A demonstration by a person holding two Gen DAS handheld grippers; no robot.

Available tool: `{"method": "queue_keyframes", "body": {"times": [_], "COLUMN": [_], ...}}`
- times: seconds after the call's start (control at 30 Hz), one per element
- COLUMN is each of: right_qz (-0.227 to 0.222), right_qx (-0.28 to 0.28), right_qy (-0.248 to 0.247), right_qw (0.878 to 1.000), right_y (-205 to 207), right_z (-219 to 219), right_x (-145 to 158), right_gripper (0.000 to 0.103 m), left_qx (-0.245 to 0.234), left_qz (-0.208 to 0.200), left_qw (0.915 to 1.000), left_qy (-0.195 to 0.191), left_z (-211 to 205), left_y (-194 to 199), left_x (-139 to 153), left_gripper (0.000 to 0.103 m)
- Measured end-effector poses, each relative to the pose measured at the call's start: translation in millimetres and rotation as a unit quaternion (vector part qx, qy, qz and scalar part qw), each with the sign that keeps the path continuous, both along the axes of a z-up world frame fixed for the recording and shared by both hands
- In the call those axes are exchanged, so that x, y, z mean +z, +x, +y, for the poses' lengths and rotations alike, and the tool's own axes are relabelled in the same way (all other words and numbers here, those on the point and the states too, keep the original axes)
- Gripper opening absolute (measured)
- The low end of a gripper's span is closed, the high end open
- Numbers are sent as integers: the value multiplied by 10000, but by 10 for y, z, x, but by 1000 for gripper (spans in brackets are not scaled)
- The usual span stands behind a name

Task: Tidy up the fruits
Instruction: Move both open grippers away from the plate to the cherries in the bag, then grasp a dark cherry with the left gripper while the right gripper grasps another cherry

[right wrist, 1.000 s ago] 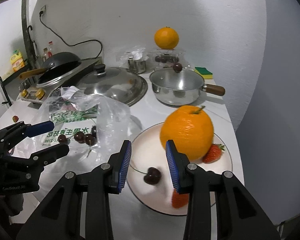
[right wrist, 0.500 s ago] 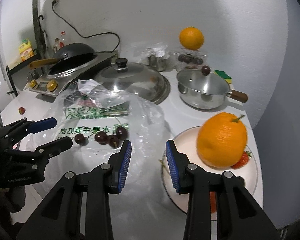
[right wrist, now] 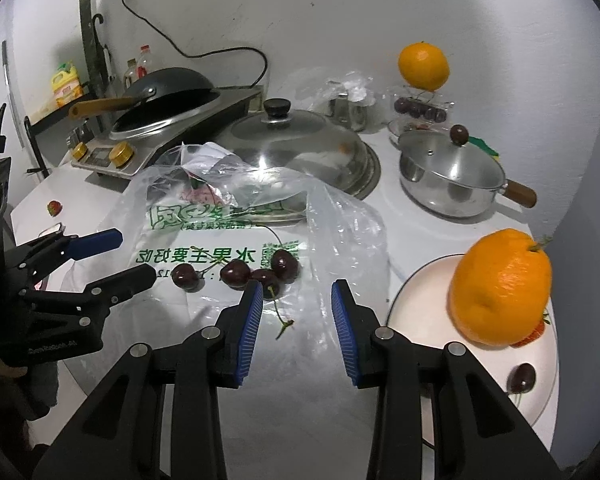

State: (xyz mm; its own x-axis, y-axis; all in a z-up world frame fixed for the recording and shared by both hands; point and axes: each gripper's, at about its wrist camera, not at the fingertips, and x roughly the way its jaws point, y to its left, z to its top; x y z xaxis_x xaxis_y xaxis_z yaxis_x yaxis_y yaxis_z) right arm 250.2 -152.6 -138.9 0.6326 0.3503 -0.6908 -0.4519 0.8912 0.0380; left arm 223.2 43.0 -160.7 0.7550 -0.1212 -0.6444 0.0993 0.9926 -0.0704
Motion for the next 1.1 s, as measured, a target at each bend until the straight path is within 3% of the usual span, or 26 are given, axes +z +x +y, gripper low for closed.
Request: {"method": "queue_keyframes", "body": {"times": [0.87,0.97,1.1], "right_qz": [292,292,279], "right_qx": [280,309,328], "right_qy": [183,189,208], "right_qw": [9990,9989,9989], "right_y": [321,326,321], "right_z": [122,129,144], "right_x": [-248,-252,-246], "right_gripper": [38,38,38], "left_qx": [-158,-197,-215], "left_qz": [507,577,732], "left_qw": [9966,9960,9951], "left_qy": [634,654,633], "left_z": [-191,-204,-203], "left_y": [449,479,528], "left_x": [-421,-451,-496], "left_gripper": [69,56,47]}}
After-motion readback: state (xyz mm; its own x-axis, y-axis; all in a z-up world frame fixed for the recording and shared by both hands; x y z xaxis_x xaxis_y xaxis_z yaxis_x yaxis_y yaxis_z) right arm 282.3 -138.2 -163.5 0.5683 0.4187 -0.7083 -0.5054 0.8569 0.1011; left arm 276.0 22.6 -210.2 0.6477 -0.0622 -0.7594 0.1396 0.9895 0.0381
